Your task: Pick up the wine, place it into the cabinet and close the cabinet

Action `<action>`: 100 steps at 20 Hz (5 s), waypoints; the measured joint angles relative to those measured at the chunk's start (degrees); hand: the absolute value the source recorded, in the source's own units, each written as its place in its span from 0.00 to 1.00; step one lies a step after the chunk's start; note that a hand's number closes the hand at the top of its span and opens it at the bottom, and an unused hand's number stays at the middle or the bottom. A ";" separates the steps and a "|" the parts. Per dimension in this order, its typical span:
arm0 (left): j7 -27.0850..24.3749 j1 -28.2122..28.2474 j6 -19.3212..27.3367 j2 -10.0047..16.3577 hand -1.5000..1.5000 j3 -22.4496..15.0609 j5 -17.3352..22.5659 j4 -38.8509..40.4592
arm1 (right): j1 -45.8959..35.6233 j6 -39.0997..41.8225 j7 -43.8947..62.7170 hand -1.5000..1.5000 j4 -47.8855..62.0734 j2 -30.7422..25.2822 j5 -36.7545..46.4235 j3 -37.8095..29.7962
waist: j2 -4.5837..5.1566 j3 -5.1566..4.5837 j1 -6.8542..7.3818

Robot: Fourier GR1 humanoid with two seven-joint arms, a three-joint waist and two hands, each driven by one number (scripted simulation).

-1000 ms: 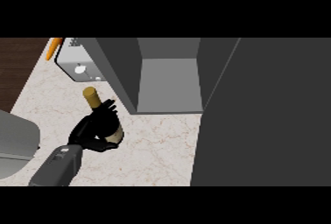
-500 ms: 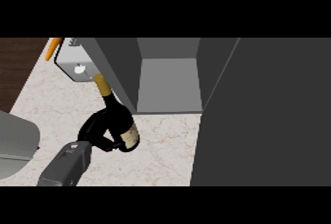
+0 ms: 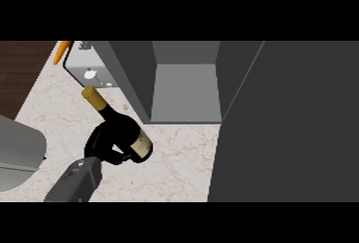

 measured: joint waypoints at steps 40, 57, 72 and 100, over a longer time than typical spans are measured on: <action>9.78 22.93 39.04 -7.55 1.00 -39.82 33.53 -52.59 | 0.52 2.45 -0.84 0.00 1.46 -0.40 -2.88 -2.63 | -0.03 0.02 -0.11; -2.15 5.61 41.38 -7.56 1.00 -45.97 47.65 -32.37 | 0.37 3.84 -1.82 0.00 3.00 -0.95 -5.03 -5.11 | 0.08 0.02 -0.53; -2.63 -10.20 41.91 -7.53 1.00 -43.33 57.00 -18.23 | 0.97 4.40 -3.95 0.00 3.85 -0.44 -5.91 -4.72 | 0.23 0.01 -1.01; 2.18 -28.71 42.97 -7.56 1.00 -40.65 63.12 -0.39 | -1.47 5.56 -6.91 0.00 7.18 -0.25 -6.67 -3.53 | 1.38 -0.02 -4.92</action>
